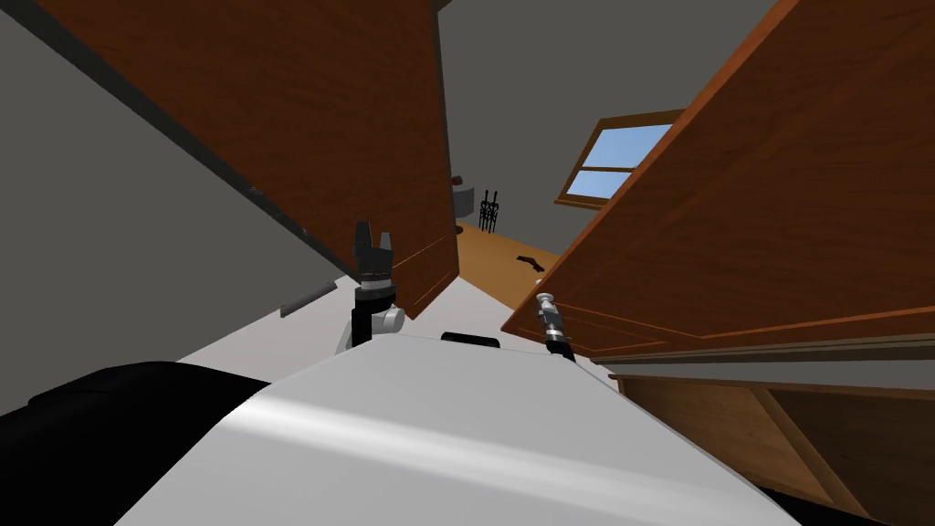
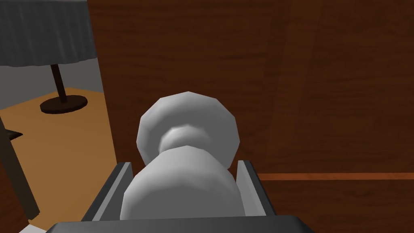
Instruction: Pull the door open
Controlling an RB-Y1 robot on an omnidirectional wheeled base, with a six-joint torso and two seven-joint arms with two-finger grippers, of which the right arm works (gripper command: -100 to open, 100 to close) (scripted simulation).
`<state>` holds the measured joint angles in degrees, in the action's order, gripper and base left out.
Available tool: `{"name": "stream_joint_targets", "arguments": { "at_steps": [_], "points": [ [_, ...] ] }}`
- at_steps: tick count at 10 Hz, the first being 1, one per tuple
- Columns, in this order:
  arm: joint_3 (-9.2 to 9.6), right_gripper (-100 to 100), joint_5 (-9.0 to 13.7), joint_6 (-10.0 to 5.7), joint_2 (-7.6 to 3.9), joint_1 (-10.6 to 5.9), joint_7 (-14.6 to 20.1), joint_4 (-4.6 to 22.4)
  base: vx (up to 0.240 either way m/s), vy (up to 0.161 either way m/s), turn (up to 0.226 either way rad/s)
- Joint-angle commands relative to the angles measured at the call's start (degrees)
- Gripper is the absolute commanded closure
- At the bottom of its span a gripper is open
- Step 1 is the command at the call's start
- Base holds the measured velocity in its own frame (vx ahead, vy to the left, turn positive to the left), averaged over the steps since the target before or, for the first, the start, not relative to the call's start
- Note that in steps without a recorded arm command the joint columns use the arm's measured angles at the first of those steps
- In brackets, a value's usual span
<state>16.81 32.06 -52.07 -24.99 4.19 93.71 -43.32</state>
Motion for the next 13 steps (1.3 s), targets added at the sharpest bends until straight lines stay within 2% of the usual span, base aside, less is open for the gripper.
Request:
{"name": "stream_joint_targets", "arguments": {
  "at_steps": [1, 2, 4, 8, 9, 10, 11, 13],
  "points": [
    [0.00, 100, 0.00, 0.00, 0.00, 0.00, 0.00, 0.00, -0.098, -0.014, 0.024],
    [1.19, 100, -0.58, -1.02, -0.81, 0.81, 1.25, -0.03, -0.139, -0.023, 0.106],
    [2.35, 100, -1.15, -2.31, -1.84, 1.58, 2.57, -0.10, -0.229, -0.070, 0.137],
    [5.48, 100, -2.71, -5.79, -4.61, 3.65, 6.14, -0.31, -0.259, -0.050, 0.127],
    [5.04, 100, -2.52, -5.21, -4.19, 3.03, 5.60, 0.05, -0.118, -0.021, 0.017],
    [6.04, 100, -3.06, -6.66, -4.85, 3.89, 6.66, 0.40, -0.142, -0.017, 0.108],
    [6.24, 100, -3.18, -7.04, -5.04, 4.05, 6.91, 0.49, -0.188, -0.049, 0.119],
    [7.17, 100, -3.72, -8.81, -5.89, 4.74, 8.03, 0.91, -0.189, -0.084, 0.132]
  ]
}}
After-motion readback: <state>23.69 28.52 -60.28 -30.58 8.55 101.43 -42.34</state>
